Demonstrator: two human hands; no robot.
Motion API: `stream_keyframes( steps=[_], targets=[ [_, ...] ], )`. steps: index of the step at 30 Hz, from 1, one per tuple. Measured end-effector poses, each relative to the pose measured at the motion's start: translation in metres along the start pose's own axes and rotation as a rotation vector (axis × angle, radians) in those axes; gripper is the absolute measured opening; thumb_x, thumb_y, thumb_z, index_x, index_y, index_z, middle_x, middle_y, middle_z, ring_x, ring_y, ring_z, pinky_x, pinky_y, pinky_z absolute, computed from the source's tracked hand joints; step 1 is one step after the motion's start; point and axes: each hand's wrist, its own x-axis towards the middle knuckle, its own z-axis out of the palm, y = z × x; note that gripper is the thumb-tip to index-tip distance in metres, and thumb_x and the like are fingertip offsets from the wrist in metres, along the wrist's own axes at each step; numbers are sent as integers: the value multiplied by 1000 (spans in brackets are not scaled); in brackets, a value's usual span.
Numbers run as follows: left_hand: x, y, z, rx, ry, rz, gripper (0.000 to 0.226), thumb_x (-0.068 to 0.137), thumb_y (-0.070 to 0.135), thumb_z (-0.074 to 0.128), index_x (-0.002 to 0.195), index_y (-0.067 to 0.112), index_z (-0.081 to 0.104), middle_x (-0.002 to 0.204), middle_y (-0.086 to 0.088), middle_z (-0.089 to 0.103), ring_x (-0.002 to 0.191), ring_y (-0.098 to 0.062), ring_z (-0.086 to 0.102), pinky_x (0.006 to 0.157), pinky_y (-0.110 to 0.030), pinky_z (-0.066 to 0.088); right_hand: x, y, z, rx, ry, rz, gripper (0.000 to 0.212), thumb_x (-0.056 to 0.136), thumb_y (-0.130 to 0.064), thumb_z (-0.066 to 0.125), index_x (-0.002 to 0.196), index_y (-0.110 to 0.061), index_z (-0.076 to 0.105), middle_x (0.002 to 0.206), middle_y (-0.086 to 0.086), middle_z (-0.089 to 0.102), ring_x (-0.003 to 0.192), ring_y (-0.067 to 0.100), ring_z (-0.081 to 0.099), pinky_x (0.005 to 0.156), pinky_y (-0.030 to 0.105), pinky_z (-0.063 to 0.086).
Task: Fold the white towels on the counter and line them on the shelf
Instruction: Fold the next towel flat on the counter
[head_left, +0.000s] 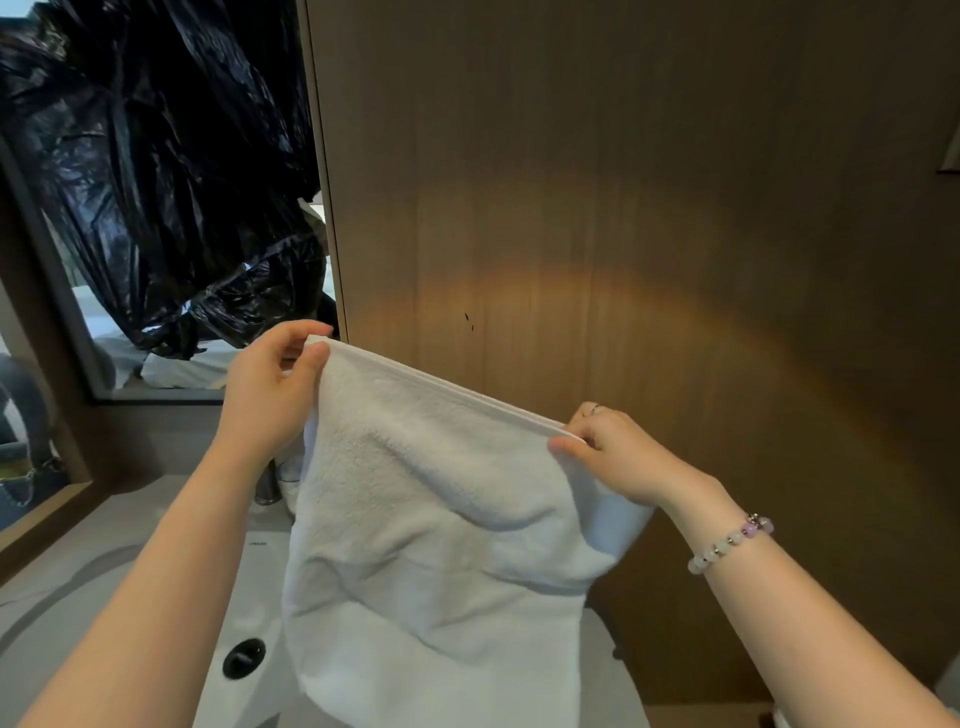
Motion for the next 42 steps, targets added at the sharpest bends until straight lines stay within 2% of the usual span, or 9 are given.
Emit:
stream_keyframes(
  steps=[8, 13, 19, 25, 32, 34, 36, 38, 42],
  targets=[
    [-3, -12, 3, 10, -30, -48, 21, 95, 17, 50, 112, 16, 63, 95, 5, 59, 88, -13, 54, 70, -21, 41, -10, 10, 3, 21, -202, 124, 48, 95, -41, 47, 57, -14, 38, 82, 14, 44, 71, 24, 39, 68, 35, 35],
    [-4, -16, 1, 17, -28, -81, 22, 95, 16, 50, 113, 12, 62, 97, 0, 58, 89, -15, 52, 67, -16, 38, -14, 10, 8, 53, -321, 196, 46, 95, -38, 51, 55, -19, 38, 56, 0, 35, 49, 13, 28, 54, 27, 27],
    [-8, -26, -6, -23, -8, -133, 18, 95, 15, 49, 108, 19, 62, 101, 0, 59, 96, -16, 52, 80, -30, 38, -20, 24, 28, -30, -330, 286, 50, 98, -36, 45, 53, -17, 34, 50, -1, 29, 43, 11, 24, 51, 24, 25],
    [-12, -39, -10, -56, 0, -216, 22, 96, 17, 48, 113, 16, 62, 108, -3, 62, 102, -18, 54, 84, -31, 40, -22, 35, 46, 117, -223, 253, 49, 96, -35, 48, 53, -15, 34, 74, 13, 38, 66, 25, 36, 63, 32, 32],
    [-10, -43, -23, 1, -100, -214, 17, 95, 18, 51, 108, 21, 62, 105, -5, 63, 99, -22, 57, 84, -32, 42, -20, 46, 29, 220, -122, 196, 44, 91, -25, 59, 71, 13, 53, 81, 23, 48, 77, 39, 45, 73, 43, 42],
    [-9, -43, -24, 1, -99, -214, 16, 95, 18, 51, 107, 21, 62, 103, -5, 64, 98, -22, 58, 83, -33, 44, -17, 46, 19, 184, -106, 194, 39, 93, -20, 55, 70, 12, 52, 96, 31, 55, 93, 46, 52, 86, 51, 45],
    [-9, -44, -24, 7, -94, -210, 16, 95, 18, 51, 107, 22, 62, 103, -4, 63, 99, -22, 57, 84, -34, 44, -16, 46, 9, 173, -87, 203, 35, 94, -17, 52, 75, 10, 58, 102, 18, 61, 101, 40, 55, 91, 49, 45],
    [-10, -44, -24, 9, -84, -210, 17, 95, 17, 51, 108, 21, 62, 103, -4, 62, 99, -21, 56, 83, -34, 43, -15, 47, 3, 156, -92, 225, 29, 96, -19, 50, 84, -2, 70, 101, 9, 66, 99, 34, 59, 90, 46, 48],
    [-14, -46, -21, 10, -60, -246, 17, 96, 16, 50, 106, 22, 61, 103, -4, 60, 97, -20, 54, 81, -32, 39, -21, 50, 5, 229, -39, 261, 30, 96, -26, 51, 73, -21, 70, 89, -2, 70, 92, 18, 63, 90, 38, 50]
  ],
)
